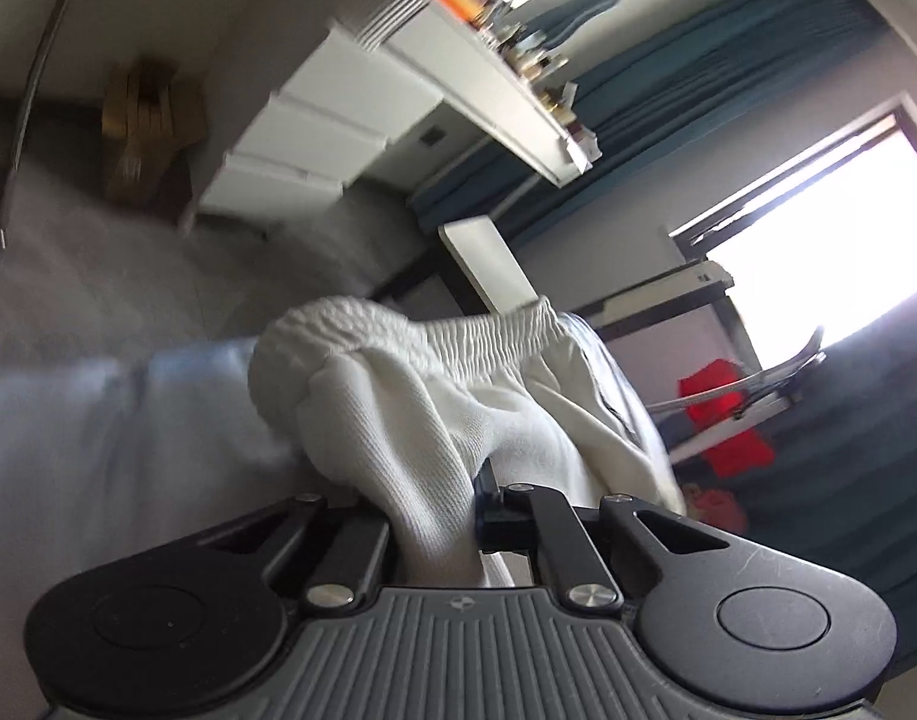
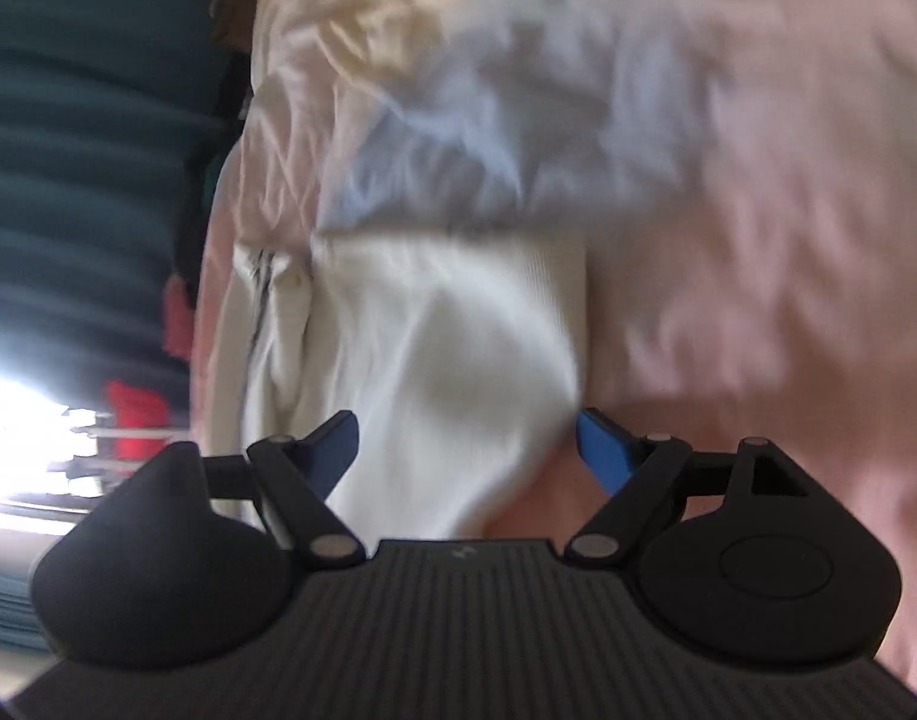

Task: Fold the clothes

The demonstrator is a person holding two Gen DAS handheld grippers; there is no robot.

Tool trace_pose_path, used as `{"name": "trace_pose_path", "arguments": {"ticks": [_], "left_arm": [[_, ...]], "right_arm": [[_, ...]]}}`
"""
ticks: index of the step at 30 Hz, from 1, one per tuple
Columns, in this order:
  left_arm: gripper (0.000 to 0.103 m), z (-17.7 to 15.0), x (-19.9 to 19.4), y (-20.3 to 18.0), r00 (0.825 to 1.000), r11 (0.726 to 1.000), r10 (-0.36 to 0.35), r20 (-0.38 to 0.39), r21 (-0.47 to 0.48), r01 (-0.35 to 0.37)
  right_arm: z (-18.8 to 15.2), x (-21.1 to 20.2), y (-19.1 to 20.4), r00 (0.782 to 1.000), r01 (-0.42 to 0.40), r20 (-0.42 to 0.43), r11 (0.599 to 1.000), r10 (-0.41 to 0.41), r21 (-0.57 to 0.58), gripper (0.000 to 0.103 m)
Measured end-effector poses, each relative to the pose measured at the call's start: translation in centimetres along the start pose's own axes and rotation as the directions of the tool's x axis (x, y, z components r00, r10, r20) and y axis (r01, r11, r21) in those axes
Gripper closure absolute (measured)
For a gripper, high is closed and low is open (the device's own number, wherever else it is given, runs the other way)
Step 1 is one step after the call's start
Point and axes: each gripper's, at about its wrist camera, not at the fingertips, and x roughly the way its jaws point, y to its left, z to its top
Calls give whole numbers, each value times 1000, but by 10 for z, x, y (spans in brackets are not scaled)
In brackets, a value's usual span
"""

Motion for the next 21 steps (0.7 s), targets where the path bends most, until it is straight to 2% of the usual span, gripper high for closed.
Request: {"name": "trace_pose_path", "arguments": {"ticks": [3, 5, 7, 8, 10, 11, 13, 15, 16, 19, 21], "left_arm": [[96, 2, 6, -10, 1000, 1000, 10, 8, -1, -10], [96, 2, 6, -10, 1000, 1000, 12, 14, -3, -12], [96, 4, 8, -3, 1000, 999, 10, 6, -39, -10], [96, 5, 9, 0, 1000, 998, 9, 3, -57, -9], [96, 7, 9, 7, 1000, 998, 1, 2, -65, 0], [96, 6, 8, 7, 1000, 998, 0, 6, -58, 0], [96, 5, 4, 9, 1000, 998, -6, 12, -61, 7], [96, 5, 1, 12, 1000, 997, -18, 20, -71, 20], [96, 4, -1, 14, 999, 997, -30, 30, -74, 32], [96, -1, -14, 14, 997, 999, -42, 63, -15, 43], [96, 2, -26, 17, 995, 997, -62, 75, -34, 64]], "right_arm": [[-14, 12, 8, 992, 2, -128, 997, -12, -73, 21], [-23, 20, 14, 989, 1, -144, 995, -16, -102, 21], [-24, 23, 19, 995, 19, -94, 995, -28, -93, 23], [-21, 23, 19, 998, 24, -55, 997, -28, -76, 28], [-9, 25, 17, 999, 49, 25, 998, -49, -36, 44], [-1, 26, 15, 996, 64, 65, 998, -63, -15, 48], [14, 31, 14, 988, 93, 120, 996, -94, 14, 75], [25, 35, 17, 989, 96, 118, 995, -92, -28, 89], [27, 34, 19, 989, 85, 122, 995, -79, -43, 93], [19, 15, 24, 987, 18, 159, 998, -8, -62, 95], [11, -2, 34, 978, -16, 203, 991, 42, -130, 95]]}}
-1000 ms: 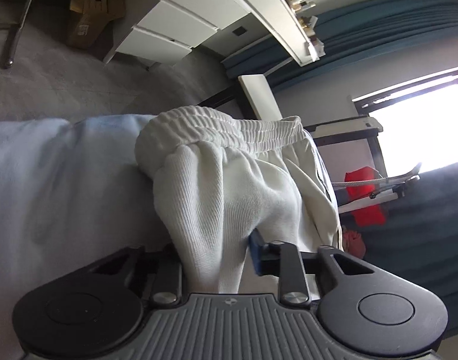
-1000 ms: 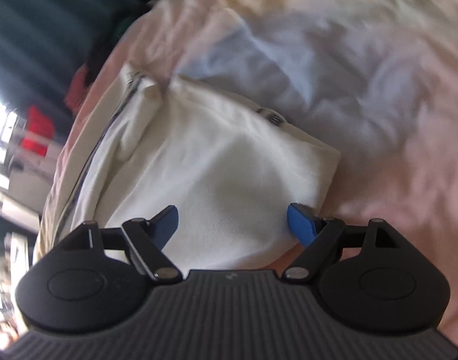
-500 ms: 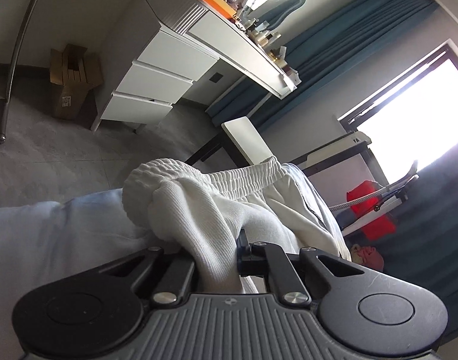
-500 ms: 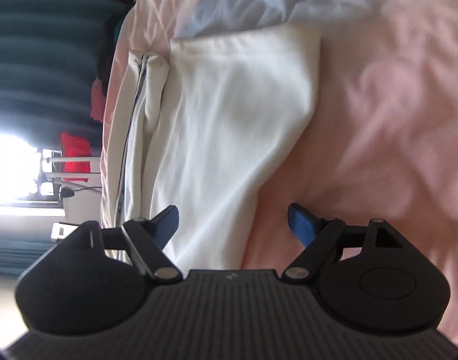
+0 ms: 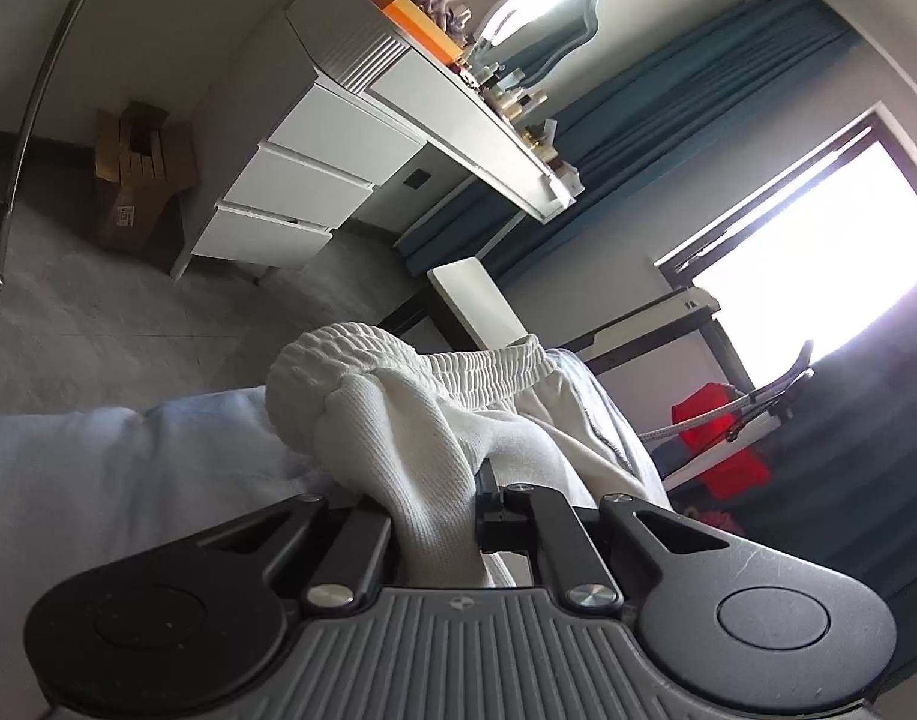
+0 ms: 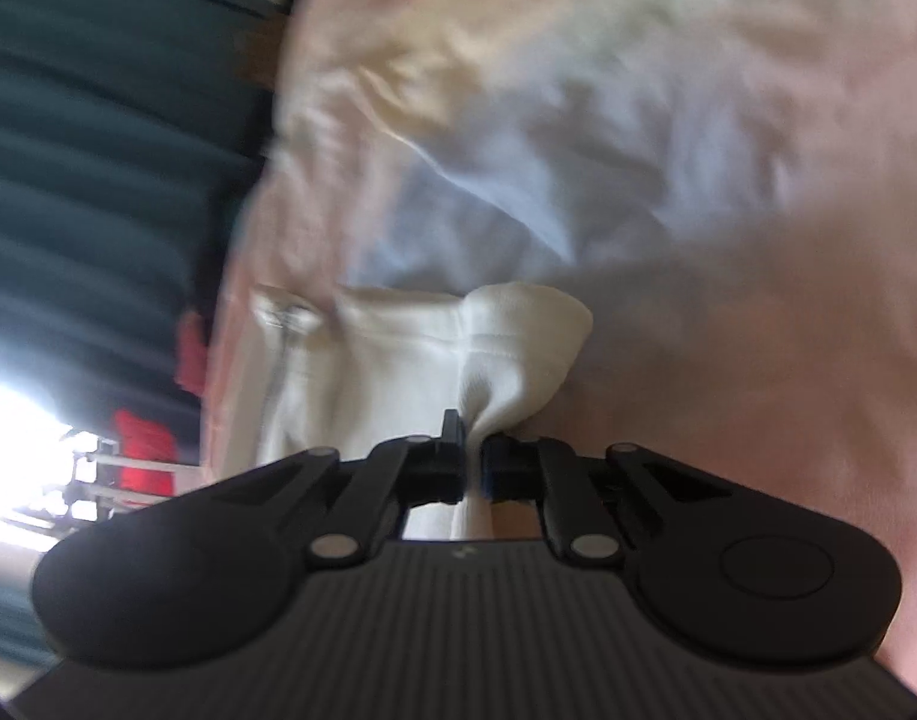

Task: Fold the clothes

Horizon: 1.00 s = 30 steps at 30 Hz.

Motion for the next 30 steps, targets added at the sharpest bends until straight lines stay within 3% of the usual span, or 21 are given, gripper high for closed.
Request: {"name": "trace_pose_path", "arguments": {"ticks": [3, 7, 10, 14, 18, 22, 25, 30], "left_arm": [[97, 7, -11, -7, 999, 1000, -14, 37, 27, 13], [97, 15, -7, -38, 997, 997, -25, 68, 72, 21], [98, 23, 10, -73, 996, 992, -31, 85, 125, 21], [97, 31, 57, -127, 990, 985, 19, 138, 170, -42], [97, 31, 134, -183, 980, 972, 88, 177, 202, -123], [97, 22, 228, -226, 975, 953, 155, 156, 236, -189], [96, 9, 297, -252, 967, 928, 220, 131, 278, -249], [92, -23, 374, -256, 944, 863, 310, 112, 384, -329]], "right_arm": [[3, -18, 19, 996, -61, 53, 995, 65, -74, 95], [7, -19, 50, 992, -70, 93, 982, 87, -173, 95], [12, -14, 81, 989, -78, 103, 971, 104, -227, 95], [17, 15, 150, 982, -66, 142, 929, 126, -364, 95], [17, 74, 224, 972, -31, 199, 905, 127, -425, 95], [8, 163, 274, 972, 79, 231, 861, 45, -502, 95], [0, 238, 286, 975, 177, 213, 807, -65, -563, 95], [-5, 318, 271, 973, 222, 184, 785, -140, -578, 94]]}}
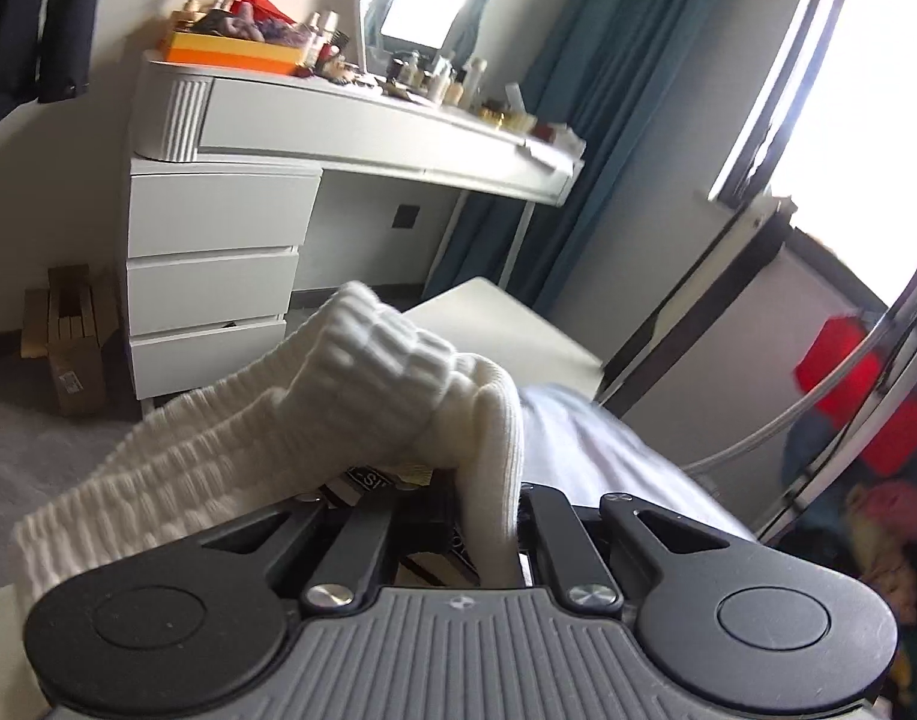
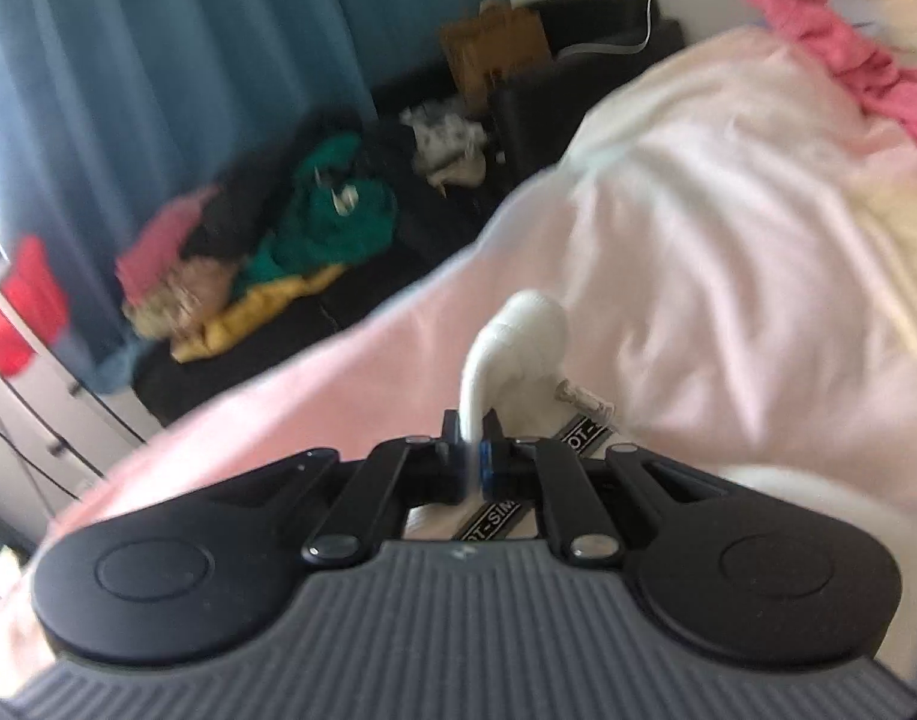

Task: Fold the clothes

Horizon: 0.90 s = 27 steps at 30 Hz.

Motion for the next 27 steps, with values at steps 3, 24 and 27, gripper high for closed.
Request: {"name": "trace_pose_path", "arguments": {"ticks": [3, 24, 27], "left_arm": [[88, -12, 18, -5, 999, 999, 17, -42, 45, -15], [27, 8, -197, 149, 945, 944, -310, -101, -146, 295], [24, -3, -218, 180, 927, 925, -343, -151, -229, 305]], "right_arm": [[-9, 16, 1, 1000, -11, 26, 1000, 11, -14, 93], [-35, -196, -139, 962, -273, 103, 909, 253, 314, 35], [-60, -221, -165, 956, -288, 77, 859, 283, 424, 29]]}}
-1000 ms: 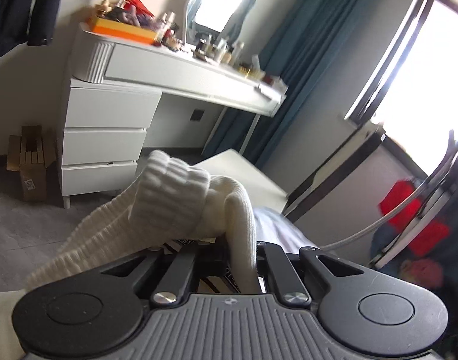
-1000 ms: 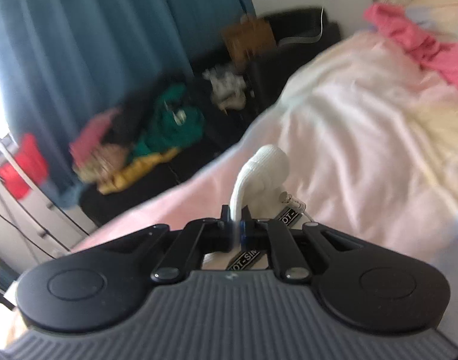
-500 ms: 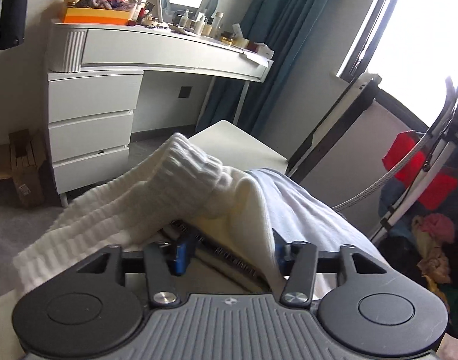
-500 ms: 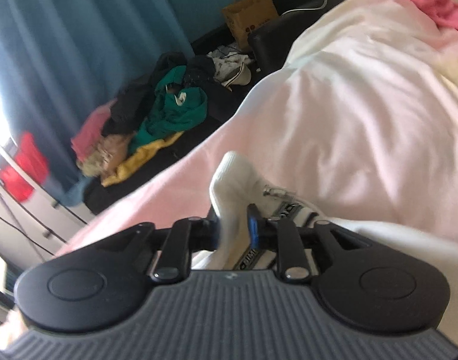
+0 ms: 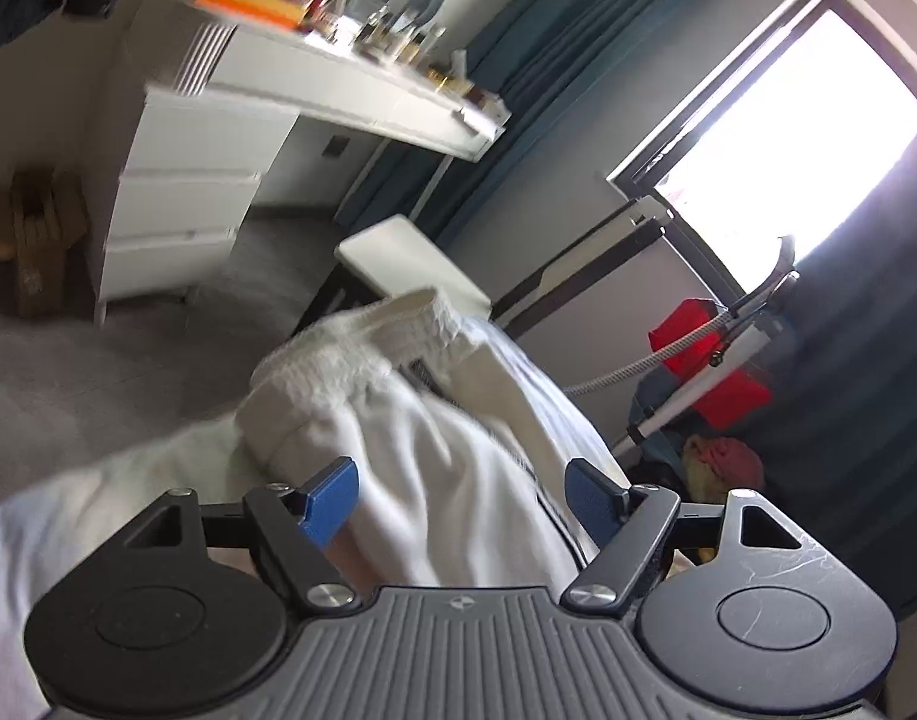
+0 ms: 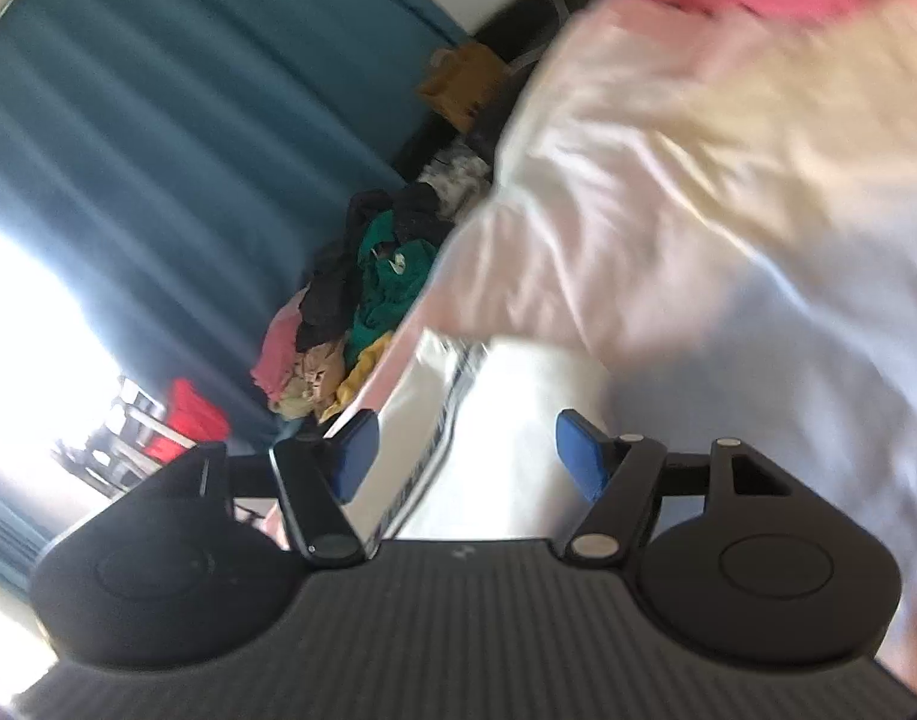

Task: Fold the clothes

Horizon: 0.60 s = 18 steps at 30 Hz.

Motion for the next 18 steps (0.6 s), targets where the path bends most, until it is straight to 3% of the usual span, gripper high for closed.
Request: {"name": "trace_pose_path", "arguments": {"ticks": [1, 4, 8, 11, 14, 18], "left_arm": [[23, -3, -7, 10, 1000, 999, -13, -20, -37, 12], [22, -15, -18, 38, 996, 992, -52, -71, -120, 43], [23, -24, -3, 69, 990, 971, -67, -124, -235, 36], [24, -23, 35, 85, 983, 937, -126, -137, -342, 73], [30, -21, 68, 84, 995, 952, -69, -67, -301, 46], [35, -16, 132, 85, 995, 943, -51, -90, -333, 18]], "right_arm": [[-4, -7, -8, 1000, -10, -20, 999, 11, 42, 20], [-17, -17, -29, 995, -38, -82, 988, 51, 147, 19], [-31, -4, -40, 979, -50, -184, 980, 86, 194, 19], [-41, 15, -44, 978, -39, -194, 980, 78, 193, 19], [-56, 45, -50, 977, -87, -174, 977, 122, 193, 19], [-72, 100, -57, 977, -108, -164, 980, 135, 165, 20]]}}
